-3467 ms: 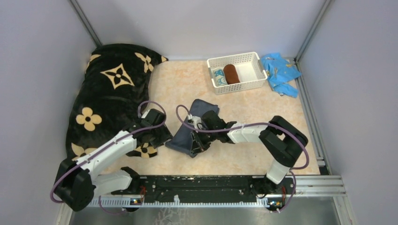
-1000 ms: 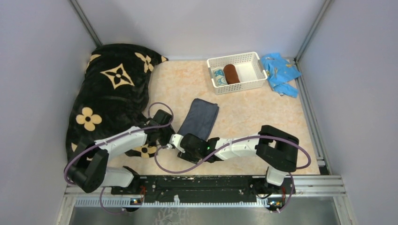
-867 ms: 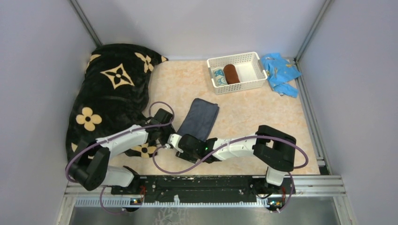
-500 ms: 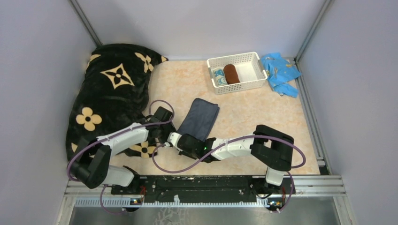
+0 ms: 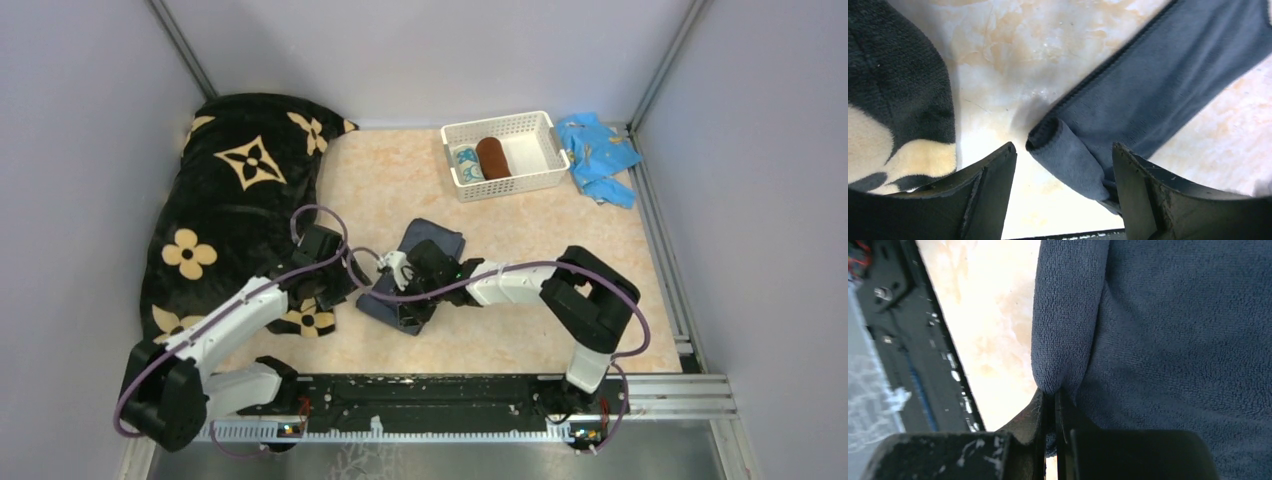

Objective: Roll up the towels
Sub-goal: Roll the towel at the center of the board.

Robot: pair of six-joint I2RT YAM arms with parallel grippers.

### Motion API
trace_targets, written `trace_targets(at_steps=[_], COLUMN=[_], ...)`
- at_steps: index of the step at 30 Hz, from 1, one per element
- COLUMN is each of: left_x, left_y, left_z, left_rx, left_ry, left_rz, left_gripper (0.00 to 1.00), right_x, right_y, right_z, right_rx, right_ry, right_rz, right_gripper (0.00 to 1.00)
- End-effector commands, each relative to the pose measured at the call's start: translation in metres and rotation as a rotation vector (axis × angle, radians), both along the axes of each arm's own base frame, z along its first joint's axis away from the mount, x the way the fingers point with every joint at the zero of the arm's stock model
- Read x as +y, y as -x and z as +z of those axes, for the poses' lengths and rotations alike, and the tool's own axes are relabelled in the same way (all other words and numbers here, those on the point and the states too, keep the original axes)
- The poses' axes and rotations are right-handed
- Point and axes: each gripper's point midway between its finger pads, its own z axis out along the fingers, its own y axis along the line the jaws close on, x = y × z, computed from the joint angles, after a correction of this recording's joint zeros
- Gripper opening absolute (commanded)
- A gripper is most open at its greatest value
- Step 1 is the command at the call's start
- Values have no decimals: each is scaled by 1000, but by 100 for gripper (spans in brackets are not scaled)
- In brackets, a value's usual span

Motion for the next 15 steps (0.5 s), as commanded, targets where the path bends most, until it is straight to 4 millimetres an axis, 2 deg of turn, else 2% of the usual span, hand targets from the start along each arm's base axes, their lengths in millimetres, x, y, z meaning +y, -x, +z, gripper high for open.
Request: trace_targets(at_steps=[1, 5, 8, 11, 15], left_x=[4, -5, -12, -16, -26], left_y=[13, 25, 30, 29, 20], left_z=[11, 13, 8, 2, -3], left_rx=[-12, -12, 8, 15, 17], left_ry=[21, 103, 150, 168, 196], left_rz=[-16, -43, -49, -50, -62], left_gripper=[77, 77, 77, 77, 77], right_x=[11, 3, -3, -10, -15], right_y=[11, -2, -11, -18, -23], right_z=[24, 23, 11, -2, -9], right_rx=[339, 550, 652, 711, 741], right_ry=[-202, -293, -299, -276, -260], right_rz=[-6, -65, -123, -174, -214], right_gripper=[0, 0, 0, 0, 0])
